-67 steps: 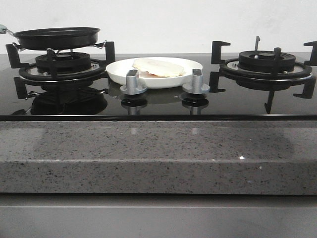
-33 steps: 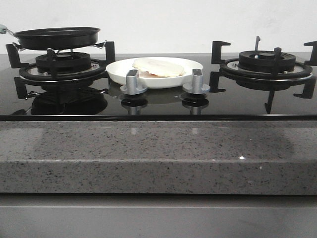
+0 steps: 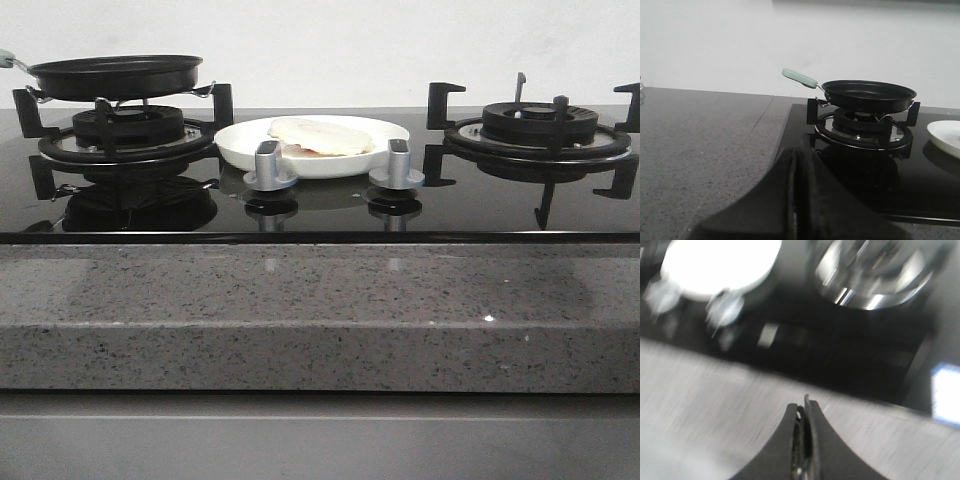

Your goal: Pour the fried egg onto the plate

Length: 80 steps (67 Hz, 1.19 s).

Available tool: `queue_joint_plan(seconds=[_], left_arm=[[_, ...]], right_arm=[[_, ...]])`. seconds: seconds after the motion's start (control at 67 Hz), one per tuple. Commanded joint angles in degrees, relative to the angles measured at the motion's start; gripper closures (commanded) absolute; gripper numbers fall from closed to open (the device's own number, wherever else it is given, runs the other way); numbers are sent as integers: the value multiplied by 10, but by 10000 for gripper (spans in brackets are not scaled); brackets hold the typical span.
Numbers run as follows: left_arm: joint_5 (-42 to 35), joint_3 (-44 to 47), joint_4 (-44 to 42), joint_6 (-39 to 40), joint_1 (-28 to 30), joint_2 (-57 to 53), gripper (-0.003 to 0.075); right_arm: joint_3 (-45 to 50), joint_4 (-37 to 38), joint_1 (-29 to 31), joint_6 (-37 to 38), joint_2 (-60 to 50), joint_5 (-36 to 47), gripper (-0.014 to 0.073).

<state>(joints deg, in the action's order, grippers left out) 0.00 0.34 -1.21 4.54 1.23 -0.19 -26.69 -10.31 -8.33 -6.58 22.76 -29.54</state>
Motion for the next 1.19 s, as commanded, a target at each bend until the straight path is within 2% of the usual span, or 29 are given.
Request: queue_joint_plan(seconds=[0.0,0.09,0.194,0.493,1.06,1.18], left_arm=[[-49,4,1,5,-4,-9,740],[-49,4,1,5,-4,-9,740],[-49,4,1,5,-4,-9,740],[-49,4,1,5,-4,-9,740],[-49,4,1,5,-4,-8,740],[-49,4,1,5,-4,-8,740]], right_arm=[[39,4,18,-3,-45,148,662],[102,4,27,-3,-91,218,662],[163,4,38,-3,-142,261,662],[279,4,38,-3,-245,285,662],[278,4,27,-3,-244,286,662],[278,57,27,38,-244,320,662]])
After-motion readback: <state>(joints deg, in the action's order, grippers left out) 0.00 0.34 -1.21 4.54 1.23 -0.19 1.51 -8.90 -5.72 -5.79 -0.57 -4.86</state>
